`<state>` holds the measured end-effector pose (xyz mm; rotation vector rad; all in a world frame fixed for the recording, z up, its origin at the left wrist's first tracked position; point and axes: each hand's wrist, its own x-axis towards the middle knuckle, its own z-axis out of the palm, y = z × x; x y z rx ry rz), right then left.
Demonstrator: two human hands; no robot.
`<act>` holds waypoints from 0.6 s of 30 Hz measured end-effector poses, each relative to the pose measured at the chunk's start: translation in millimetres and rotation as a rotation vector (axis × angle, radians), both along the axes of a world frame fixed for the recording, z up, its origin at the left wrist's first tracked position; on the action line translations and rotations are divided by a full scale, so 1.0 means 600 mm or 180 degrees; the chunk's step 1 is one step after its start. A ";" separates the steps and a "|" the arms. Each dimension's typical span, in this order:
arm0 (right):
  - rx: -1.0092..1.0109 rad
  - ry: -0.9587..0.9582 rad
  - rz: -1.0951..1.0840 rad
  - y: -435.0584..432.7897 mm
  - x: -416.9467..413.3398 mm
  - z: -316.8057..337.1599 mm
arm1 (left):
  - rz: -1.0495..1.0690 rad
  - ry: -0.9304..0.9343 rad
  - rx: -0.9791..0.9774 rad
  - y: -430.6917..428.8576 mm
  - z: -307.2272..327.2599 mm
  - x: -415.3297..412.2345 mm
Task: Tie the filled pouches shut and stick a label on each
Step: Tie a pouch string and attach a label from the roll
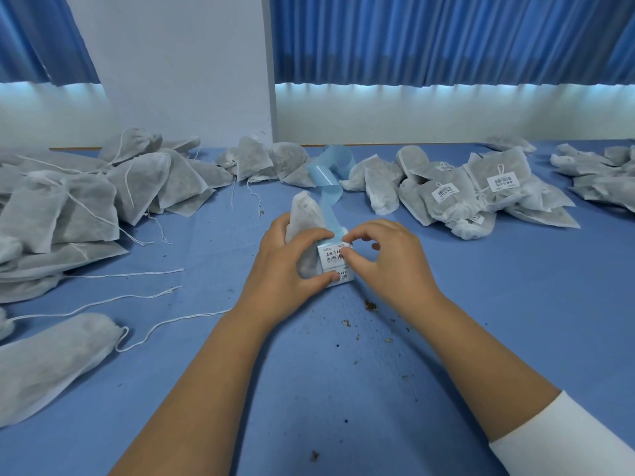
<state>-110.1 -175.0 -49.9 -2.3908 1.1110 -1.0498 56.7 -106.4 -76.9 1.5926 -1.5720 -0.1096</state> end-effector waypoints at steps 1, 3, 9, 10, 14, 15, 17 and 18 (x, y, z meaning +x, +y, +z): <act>-0.0077 0.0037 -0.0027 0.001 0.000 0.000 | -0.0001 0.0005 -0.0008 0.000 -0.001 0.000; -0.0286 0.0095 -0.0101 0.004 0.000 -0.001 | -0.0008 0.0015 -0.0023 0.000 -0.002 0.001; -0.0652 0.0058 -0.0160 0.011 0.000 -0.002 | 0.0011 0.0049 -0.0026 -0.002 -0.002 0.000; -0.0637 0.0040 -0.0136 0.010 0.000 -0.002 | 0.0007 0.0059 -0.0026 -0.001 -0.002 0.000; -0.0234 -0.0285 0.0212 0.008 0.003 -0.003 | 0.0007 0.0114 -0.0075 0.000 -0.001 -0.003; -0.0102 -0.0435 0.0340 0.009 0.004 -0.001 | 0.0011 0.0123 -0.0061 -0.001 -0.001 -0.003; 0.0095 -0.0765 0.0506 0.013 0.004 0.004 | 0.0018 0.0135 0.0007 -0.001 -0.001 -0.003; 0.0186 -0.0923 0.0544 0.015 0.005 0.007 | 0.0029 0.0151 0.0028 -0.001 -0.001 -0.003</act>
